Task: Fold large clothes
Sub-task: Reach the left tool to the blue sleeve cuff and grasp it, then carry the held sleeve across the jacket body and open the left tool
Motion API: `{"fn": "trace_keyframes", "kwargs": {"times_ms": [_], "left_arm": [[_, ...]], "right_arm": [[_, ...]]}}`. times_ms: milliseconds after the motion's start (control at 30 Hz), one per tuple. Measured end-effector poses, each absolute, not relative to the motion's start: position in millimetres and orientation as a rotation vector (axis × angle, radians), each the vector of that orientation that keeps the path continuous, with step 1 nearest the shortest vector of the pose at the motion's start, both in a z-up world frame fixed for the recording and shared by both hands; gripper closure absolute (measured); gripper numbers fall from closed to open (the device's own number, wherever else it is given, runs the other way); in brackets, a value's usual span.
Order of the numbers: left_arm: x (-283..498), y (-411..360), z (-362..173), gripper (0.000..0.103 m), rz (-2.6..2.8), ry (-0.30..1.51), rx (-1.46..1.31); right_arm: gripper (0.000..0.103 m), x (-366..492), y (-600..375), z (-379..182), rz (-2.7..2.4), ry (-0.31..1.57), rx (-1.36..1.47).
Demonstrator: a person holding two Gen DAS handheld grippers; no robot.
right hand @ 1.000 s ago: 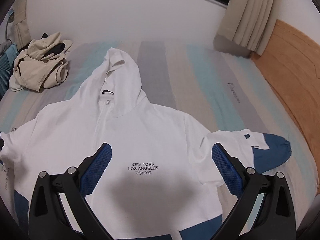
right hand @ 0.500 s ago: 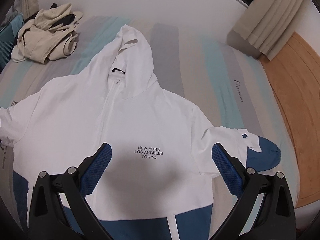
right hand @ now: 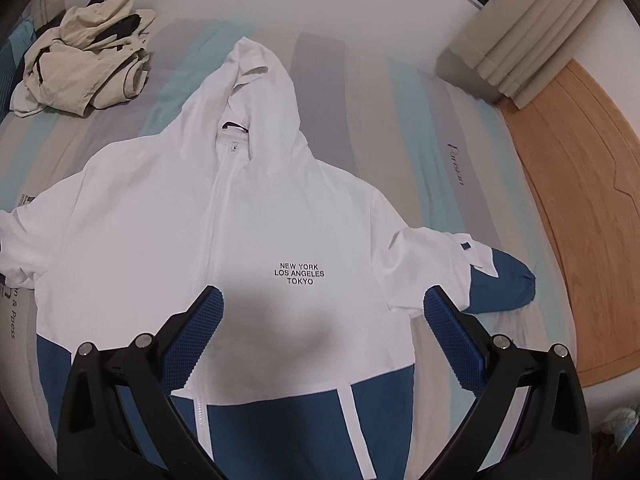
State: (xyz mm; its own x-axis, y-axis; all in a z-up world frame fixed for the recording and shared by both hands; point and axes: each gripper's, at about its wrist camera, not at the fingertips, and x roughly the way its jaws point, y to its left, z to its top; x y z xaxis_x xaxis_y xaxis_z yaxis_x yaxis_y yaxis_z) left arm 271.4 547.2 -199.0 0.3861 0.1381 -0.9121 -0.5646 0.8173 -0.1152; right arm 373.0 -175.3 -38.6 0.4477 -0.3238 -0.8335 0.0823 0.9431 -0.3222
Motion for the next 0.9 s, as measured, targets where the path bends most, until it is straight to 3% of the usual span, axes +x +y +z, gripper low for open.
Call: {"fn": "trace_keyframes", "kwargs": {"times_ms": [100,200,500,700,900], "left_arm": [[272,544,-196,0.068,0.447,1.108,-0.462],[274,535,-190,0.076,0.446,1.124,-0.445],[286,469,-112,0.077,0.423,1.035,-0.342],[308,367,-53,0.077,0.385,0.974,-0.235],[344,255,-29,0.077,0.307,0.959,-0.134]], "right_arm": [[0.007,368,-171,-33,-0.258,1.085,-0.225],[0.007,362,-170,-28,-0.258,1.084,-0.197],[0.007,348,-210,-20,-0.249,1.053,-0.112],[0.007,349,-272,-27,-0.239,1.045,-0.060],[0.007,348,-345,-27,-0.251,1.042,-0.048]]}}
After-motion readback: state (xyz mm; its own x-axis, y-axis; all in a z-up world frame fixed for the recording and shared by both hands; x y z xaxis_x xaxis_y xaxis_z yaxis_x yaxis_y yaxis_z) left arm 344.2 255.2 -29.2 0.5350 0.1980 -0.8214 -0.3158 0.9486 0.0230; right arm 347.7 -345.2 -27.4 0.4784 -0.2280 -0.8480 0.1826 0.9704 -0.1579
